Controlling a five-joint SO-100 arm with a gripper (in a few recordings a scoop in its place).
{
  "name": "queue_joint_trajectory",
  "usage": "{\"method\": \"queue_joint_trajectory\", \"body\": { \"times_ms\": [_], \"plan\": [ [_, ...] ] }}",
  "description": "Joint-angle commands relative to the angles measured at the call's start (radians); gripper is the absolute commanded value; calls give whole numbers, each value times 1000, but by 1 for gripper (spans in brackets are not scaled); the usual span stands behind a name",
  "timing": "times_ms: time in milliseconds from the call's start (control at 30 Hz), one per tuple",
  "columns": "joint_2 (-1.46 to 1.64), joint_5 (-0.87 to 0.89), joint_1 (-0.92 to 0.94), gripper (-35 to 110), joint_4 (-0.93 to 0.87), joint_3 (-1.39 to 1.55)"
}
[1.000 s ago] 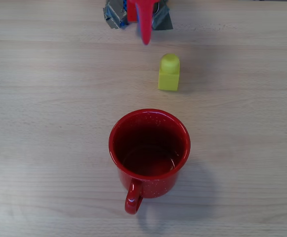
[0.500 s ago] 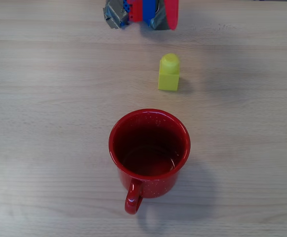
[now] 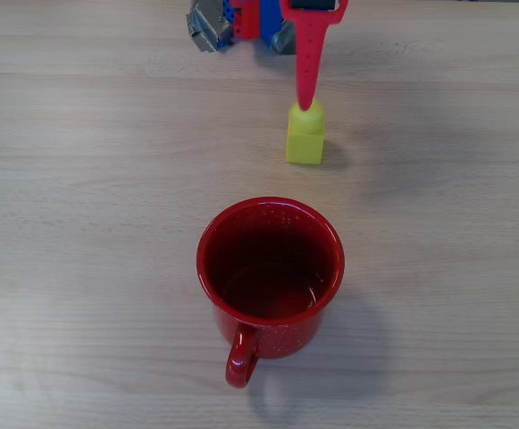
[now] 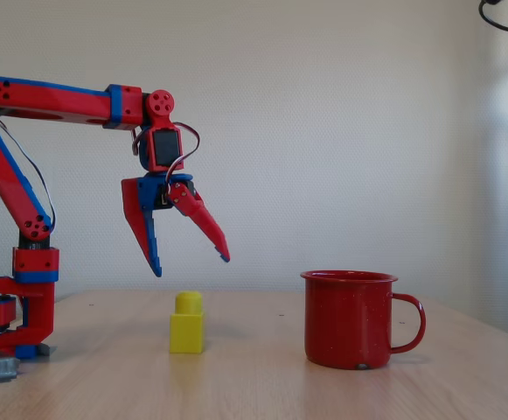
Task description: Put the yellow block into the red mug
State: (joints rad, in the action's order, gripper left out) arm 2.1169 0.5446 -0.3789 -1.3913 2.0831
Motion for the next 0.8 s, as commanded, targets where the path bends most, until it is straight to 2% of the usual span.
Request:
{"method": "queue_joint_trajectory", "body": {
  "times_ms": [0,267,767],
  "plan": [
    [-8,34,-48,41,-17,-46],
    [-89,64,-75,43,71,29],
    [-209,-12,-3,43,267,104]
  ]
}}
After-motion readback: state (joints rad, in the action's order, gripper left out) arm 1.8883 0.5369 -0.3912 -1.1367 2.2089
